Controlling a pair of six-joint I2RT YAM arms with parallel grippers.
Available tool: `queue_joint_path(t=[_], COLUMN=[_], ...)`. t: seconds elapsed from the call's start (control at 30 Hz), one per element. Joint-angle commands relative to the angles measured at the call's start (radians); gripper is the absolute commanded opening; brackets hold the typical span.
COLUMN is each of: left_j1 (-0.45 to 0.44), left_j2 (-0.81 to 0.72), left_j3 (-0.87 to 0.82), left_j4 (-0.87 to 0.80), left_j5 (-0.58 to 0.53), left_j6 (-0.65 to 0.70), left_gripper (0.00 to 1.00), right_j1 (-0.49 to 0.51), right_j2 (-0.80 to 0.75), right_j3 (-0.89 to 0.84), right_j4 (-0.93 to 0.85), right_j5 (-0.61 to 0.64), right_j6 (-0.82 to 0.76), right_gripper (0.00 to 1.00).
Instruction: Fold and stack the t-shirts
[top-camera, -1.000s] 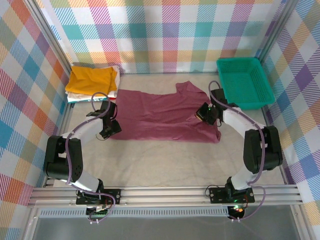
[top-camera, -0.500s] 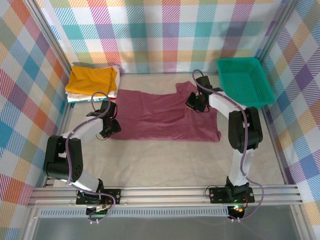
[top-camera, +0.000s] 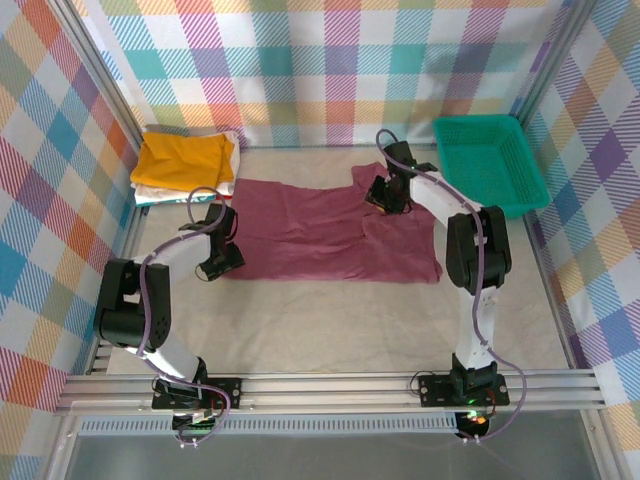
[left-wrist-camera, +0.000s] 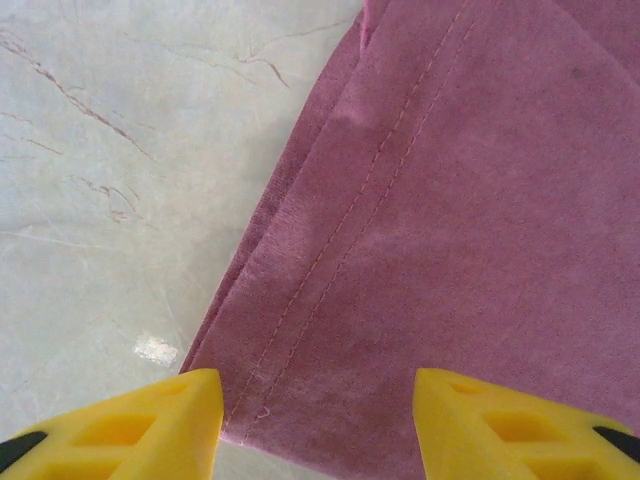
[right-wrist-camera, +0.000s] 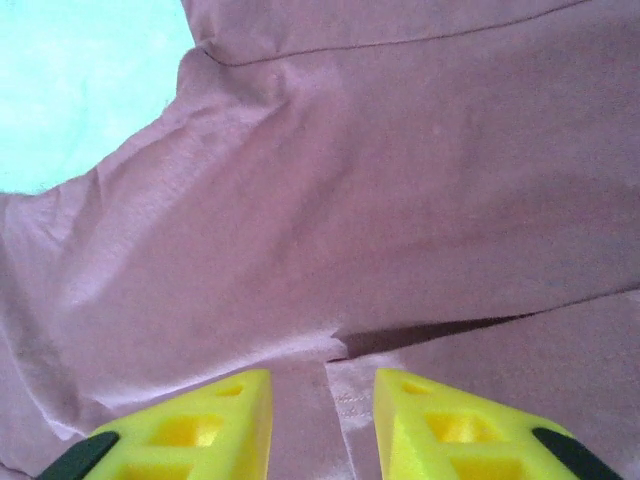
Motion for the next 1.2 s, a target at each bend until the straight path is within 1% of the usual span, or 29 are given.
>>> queue_joint_path(t=[0.0,0.07,0.13,0.2,0.27,0.3,0.4,0.5,0.6,0.67,0.77,0.87,0.93,1.0,1.03,1.1,1.17], left_j1=[0.004,0.005,0.004,0.005,0.005,0.006,0.013,0.035,0.053,0.054,0.054,0.05,0.045,0.041,0.032,-0.017,-0.073], left_j2=[-0.015,-0.006,-0.006,-0.007,0.009,0.023,0.062,0.083,0.074,0.061,0.022,-0.073,-0.148,-0.223,-0.246,-0.292,-0.341], left_j3=[0.057,0.081,0.088,0.077,0.063,0.062,0.038,-0.005,-0.069,-0.114,-0.185,-0.266,-0.318,-0.365,-0.379,-0.403,-0.419], left_j4=[0.012,0.013,0.041,0.089,0.123,0.133,0.165,0.197,0.206,0.211,0.189,0.145,0.102,0.077,0.07,0.041,-0.009], left_j5=[-0.015,-0.005,0.027,0.059,0.072,0.076,0.087,0.112,0.102,0.114,0.131,0.141,0.134,0.161,0.18,0.207,0.18], left_j6=[0.007,0.009,0.004,-0.004,-0.013,-0.018,-0.04,-0.079,-0.109,-0.117,-0.147,-0.198,-0.231,-0.246,-0.256,-0.289,-0.332], left_gripper=[0.54,0.54,0.53,0.52,0.51,0.5,0.48,0.48,0.48,0.48,0.47,0.48,0.49,0.5,0.5,0.5,0.5], right_j1=[0.005,0.011,0.008,0.005,-0.001,-0.007,-0.042,-0.06,-0.068,-0.07,-0.07,-0.07,-0.07,-0.07,-0.07,-0.07,-0.07], right_j2=[-0.125,-0.22,-0.29,-0.35,-0.393,-0.406,-0.398,-0.395,-0.411,-0.43,-0.478,-0.546,-0.604,-0.675,-0.711,-0.81,-0.895], right_j3=[-0.067,-0.185,-0.294,-0.41,-0.509,-0.552,-0.637,-0.691,-0.76,-0.818,-0.928,-1.024,-1.073,-1.117,-1.14,-1.189,-1.213], right_j4=[-0.025,0.039,0.063,0.08,0.101,0.119,0.156,0.179,0.2,0.217,0.251,0.271,0.255,0.202,0.184,0.127,0.062], right_j5=[-0.004,-0.021,-0.055,-0.069,-0.056,-0.055,-0.089,-0.064,-0.026,-0.035,-0.048,-0.066,-0.069,-0.065,-0.063,-0.048,-0.029], right_j6=[-0.019,-0.009,0.014,0.034,0.057,0.066,0.083,0.086,0.087,0.091,0.123,0.162,0.2,0.249,0.266,0.295,0.303], right_gripper=[0.38,0.4,0.39,0.34,0.25,0.23,0.22,0.19,0.2,0.24,0.24,0.23,0.24,0.24,0.24,0.24,0.25])
